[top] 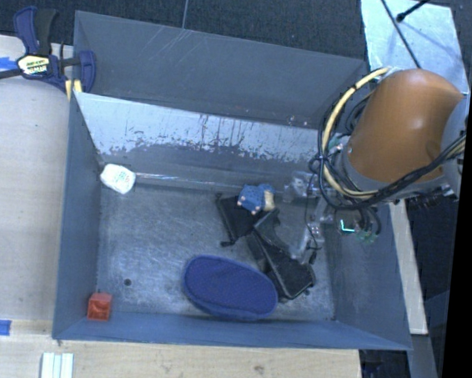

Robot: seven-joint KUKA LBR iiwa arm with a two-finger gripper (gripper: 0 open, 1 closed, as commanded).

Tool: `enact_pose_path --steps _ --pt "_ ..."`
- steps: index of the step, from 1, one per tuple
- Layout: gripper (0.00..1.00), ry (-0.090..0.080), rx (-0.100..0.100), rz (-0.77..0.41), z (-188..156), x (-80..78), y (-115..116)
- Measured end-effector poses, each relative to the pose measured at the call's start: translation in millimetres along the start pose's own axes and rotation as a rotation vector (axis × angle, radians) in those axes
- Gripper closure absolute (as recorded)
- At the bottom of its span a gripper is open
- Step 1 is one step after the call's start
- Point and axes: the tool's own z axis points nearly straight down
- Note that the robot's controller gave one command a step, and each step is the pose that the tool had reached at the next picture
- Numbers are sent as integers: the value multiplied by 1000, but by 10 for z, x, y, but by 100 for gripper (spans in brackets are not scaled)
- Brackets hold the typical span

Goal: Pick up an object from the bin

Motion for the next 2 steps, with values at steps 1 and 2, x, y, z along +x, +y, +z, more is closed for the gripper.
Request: enact_pose_path --steps 1,2 --pt "0 -19 -3 103 1407 -537 222" --pt "100 -21 -1 101 1372 -539 208"
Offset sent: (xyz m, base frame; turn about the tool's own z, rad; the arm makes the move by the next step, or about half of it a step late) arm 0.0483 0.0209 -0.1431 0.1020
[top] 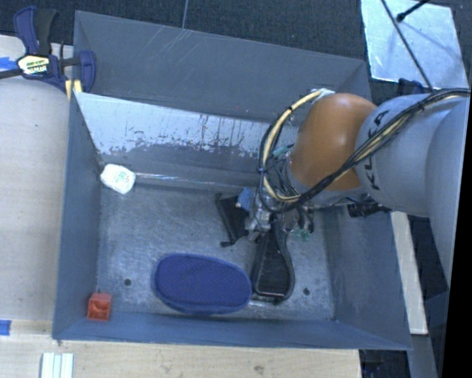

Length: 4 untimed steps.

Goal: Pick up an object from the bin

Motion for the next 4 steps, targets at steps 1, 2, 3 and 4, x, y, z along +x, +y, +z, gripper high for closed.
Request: enact_pose_path --steps 1,2,3,4 --pt "100 10 2 -19 -97 -49 14" --pt "100 12 2 -23 -81 -190 -37" --pt "100 14 2 -33 -291 -48 -15" --pt "100 9 1 -19 -588 -30 -30"
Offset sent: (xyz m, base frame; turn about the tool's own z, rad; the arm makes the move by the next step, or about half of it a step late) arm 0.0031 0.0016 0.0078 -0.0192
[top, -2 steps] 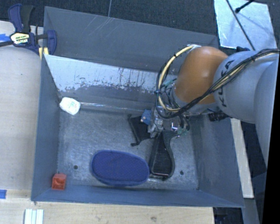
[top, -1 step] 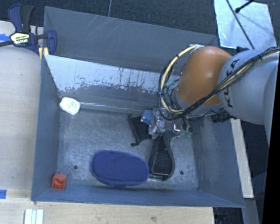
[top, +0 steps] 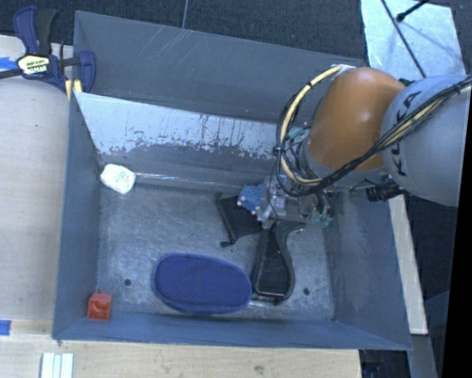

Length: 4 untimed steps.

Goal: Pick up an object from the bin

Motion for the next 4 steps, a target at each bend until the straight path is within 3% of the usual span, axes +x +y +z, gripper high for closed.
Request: enact_pose_path --steps 1,2,3,4 --pt "0 3 0 -1 20 6 1" --pt "0 -16 -3 95 612 -91 -57" --pt "100 -22 -2 93 560 -112 -59" --pt "100 -6 -1 87 -746 -213 -69"
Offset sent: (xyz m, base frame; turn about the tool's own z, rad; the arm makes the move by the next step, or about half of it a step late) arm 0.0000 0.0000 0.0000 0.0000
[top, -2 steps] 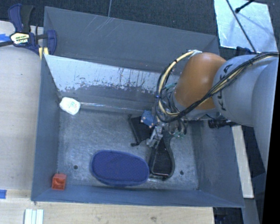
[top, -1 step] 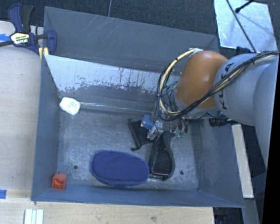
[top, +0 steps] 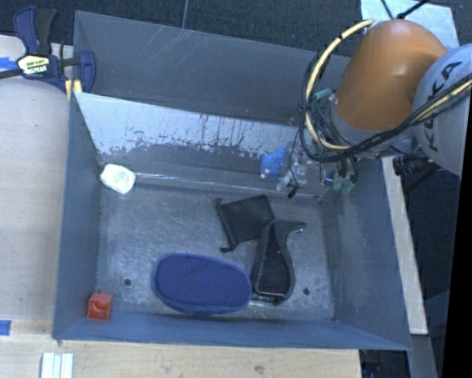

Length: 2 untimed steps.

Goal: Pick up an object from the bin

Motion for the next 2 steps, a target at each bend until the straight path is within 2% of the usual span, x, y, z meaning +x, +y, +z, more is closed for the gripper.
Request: enact_pose_path --steps 1,2 --pt "0 9 1 -1 53 21 -2" --pt "0 14 1 95 1425 334 -29"
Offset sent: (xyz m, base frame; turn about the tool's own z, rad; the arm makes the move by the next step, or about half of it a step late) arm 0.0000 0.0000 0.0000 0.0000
